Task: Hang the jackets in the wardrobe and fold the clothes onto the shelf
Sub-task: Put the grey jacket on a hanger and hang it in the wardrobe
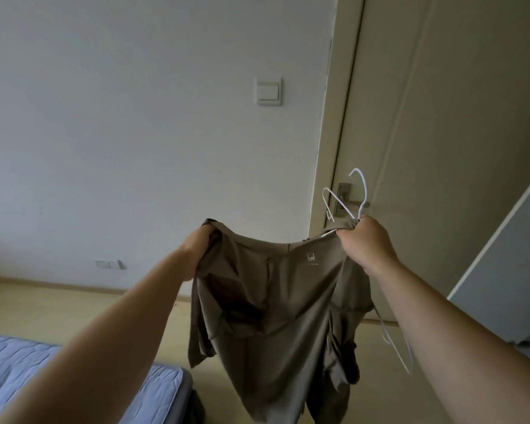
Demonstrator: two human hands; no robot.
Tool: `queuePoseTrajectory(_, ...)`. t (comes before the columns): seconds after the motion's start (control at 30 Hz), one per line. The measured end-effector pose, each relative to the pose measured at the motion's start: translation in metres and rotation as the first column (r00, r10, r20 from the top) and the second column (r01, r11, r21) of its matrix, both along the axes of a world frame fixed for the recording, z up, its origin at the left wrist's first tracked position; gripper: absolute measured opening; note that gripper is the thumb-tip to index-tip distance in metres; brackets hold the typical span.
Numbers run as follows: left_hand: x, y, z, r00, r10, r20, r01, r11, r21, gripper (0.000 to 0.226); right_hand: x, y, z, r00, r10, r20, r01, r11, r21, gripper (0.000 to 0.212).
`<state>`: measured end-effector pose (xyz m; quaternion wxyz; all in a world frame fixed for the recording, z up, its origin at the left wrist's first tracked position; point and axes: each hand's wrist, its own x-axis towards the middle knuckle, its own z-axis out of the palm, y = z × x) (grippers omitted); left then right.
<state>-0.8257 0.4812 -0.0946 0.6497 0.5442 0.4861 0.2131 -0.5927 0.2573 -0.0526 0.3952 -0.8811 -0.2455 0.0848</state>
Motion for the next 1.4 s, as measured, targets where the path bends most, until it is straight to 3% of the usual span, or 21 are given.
queuePoseTrajectory(0.07,0.011,-0.010,0.024,0.988,-0.151,0.011,0.151,0.985,-0.085,0.029,0.014,-0.012,-0.006,1.000,-0.006,-0.018,0.005,0.998,-0.055,0.023)
queuePoseTrajectory(0.13,0.018,-0.019,0.044,0.946,-0.289,0.146,0.311,0.936,-0.162,0.027,0.025,-0.023,-0.014,0.999,-0.003,-0.051,-0.002,0.996,-0.091,0.020)
queuePoseTrajectory(0.27,0.026,-0.030,0.065,0.728,-0.468,0.502,0.576,0.814,-0.077,0.051,0.042,-0.039,-0.029,0.993,-0.011,-0.118,-0.003,0.993,-0.117,0.025)
queuePoseTrajectory(0.37,0.037,-0.034,0.058,0.625,-0.478,0.617,0.571,0.819,0.056,0.046,0.047,-0.044,-0.033,0.987,-0.031,-0.159,0.013,0.993,-0.115,0.034)
queuePoseTrajectory(0.47,0.056,-0.035,0.043,0.703,-0.334,0.628,0.434,0.901,-0.007,0.036,0.049,-0.040,-0.035,0.985,-0.031,-0.167,0.015,0.996,-0.093,0.040)
queuePoseTrajectory(0.57,0.084,-0.032,0.022,0.885,-0.165,0.435,0.240,0.963,-0.123,0.017,0.049,-0.033,-0.035,0.986,-0.045,-0.159,0.030,0.995,-0.099,0.044)
queuePoseTrajectory(0.67,0.096,-0.027,-0.002,0.991,-0.113,0.068,0.115,0.993,-0.023,0.011,0.048,-0.030,-0.034,0.989,-0.064,-0.131,0.050,0.992,-0.112,0.035)
queuePoseTrajectory(0.73,0.096,-0.022,-0.008,0.963,-0.189,-0.190,0.216,0.967,0.135,0.014,0.049,-0.032,-0.033,0.990,-0.082,-0.117,0.070,0.992,-0.107,0.028)
queuePoseTrajectory(0.8,0.099,-0.020,-0.007,0.887,-0.247,-0.390,0.371,0.884,0.284,0.020,0.051,-0.034,-0.032,0.988,-0.085,-0.125,0.071,0.991,-0.112,0.025)
queuePoseTrajectory(0.93,0.113,-0.021,0.006,0.767,-0.239,-0.596,0.582,0.651,0.487,0.027,0.053,-0.033,-0.033,0.982,-0.111,-0.153,0.086,0.983,-0.160,0.032)
queuePoseTrajectory(1.0,0.119,-0.020,0.016,0.789,-0.324,-0.522,0.580,0.676,0.456,0.023,0.053,-0.031,-0.037,0.976,-0.124,-0.179,0.091,0.979,-0.182,0.037)
queuePoseTrajectory(1.07,0.121,-0.018,0.029,0.836,-0.494,-0.240,0.544,0.806,0.235,0.019,0.052,-0.029,-0.042,0.970,-0.136,-0.201,0.101,0.979,-0.179,0.039)
queuePoseTrajectory(1.13,0.119,-0.020,0.044,0.811,-0.583,-0.039,0.585,0.810,0.036,0.029,0.051,-0.028,-0.047,0.964,-0.154,-0.218,0.118,0.978,-0.170,0.042)
queuePoseTrajectory(1.2,0.121,-0.024,0.055,0.778,-0.628,0.026,0.627,0.779,0.024,0.031,0.049,-0.027,-0.049,0.952,-0.169,-0.255,0.126,0.976,-0.177,0.046)
queuePoseTrajectory(1.4,0.134,-0.021,0.078,0.802,-0.554,0.224,0.542,0.832,0.116,0.010,0.043,-0.022,-0.049,0.955,-0.164,-0.249,0.121,0.976,-0.181,0.055)
